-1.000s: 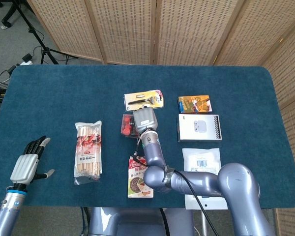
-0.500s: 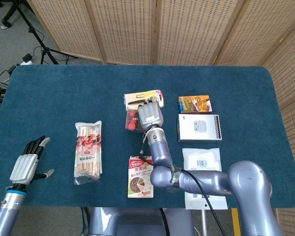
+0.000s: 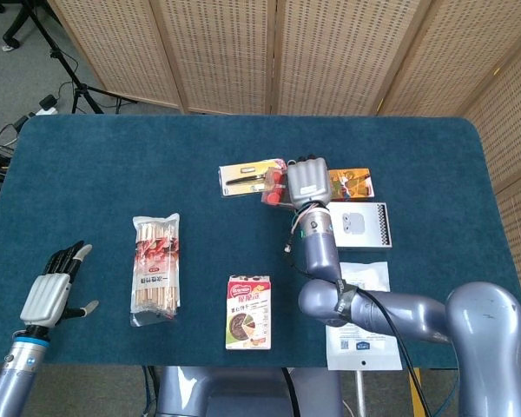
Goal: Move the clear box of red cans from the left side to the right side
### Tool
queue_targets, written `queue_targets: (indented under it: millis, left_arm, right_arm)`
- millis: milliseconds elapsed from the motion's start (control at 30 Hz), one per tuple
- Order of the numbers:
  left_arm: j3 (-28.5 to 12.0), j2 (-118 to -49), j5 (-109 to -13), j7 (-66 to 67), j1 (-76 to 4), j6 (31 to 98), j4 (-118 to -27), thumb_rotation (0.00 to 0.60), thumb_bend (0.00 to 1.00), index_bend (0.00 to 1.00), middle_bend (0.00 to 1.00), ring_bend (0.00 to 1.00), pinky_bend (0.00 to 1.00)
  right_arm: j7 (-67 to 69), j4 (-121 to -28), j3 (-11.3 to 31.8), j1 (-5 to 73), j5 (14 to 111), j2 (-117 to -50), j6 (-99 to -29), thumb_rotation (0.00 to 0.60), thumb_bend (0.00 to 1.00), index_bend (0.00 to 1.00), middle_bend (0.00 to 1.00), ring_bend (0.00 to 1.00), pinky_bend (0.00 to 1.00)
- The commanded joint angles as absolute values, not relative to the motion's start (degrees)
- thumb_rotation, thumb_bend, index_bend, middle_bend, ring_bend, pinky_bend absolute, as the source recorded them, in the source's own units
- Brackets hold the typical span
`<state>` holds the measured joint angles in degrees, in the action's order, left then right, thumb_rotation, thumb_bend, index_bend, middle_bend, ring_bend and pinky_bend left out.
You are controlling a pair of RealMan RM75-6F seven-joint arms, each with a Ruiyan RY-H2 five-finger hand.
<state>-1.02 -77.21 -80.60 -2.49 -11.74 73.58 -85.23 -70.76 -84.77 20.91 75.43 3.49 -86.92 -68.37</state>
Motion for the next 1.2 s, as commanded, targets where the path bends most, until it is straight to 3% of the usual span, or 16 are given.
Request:
queue_targets:
  millis: [33,1200]
  left_arm:
    - [-1.05,-77.16,-80.67,-2.46,-11.70,73.67,-85.37,0.600,0.18,0.01,0.00,0.00,0.00]
    - [0.45,-76.45,-84.55,-0.21,-11.06,75.81,-88.60,0.600,0.18,0.01,0.00,0.00,0.00]
  right_arm:
    - [-70.37,-84.95,20.63,74.19,3.51,-85.12,-69.05,0.600,0.20,0.51,0.28,0.26,0.39]
    - [-61.29,-91.66,16.64,57.74,4.15,-68.83,-69.86,0.600,0.20,0.52,0.28,0.26,0.39]
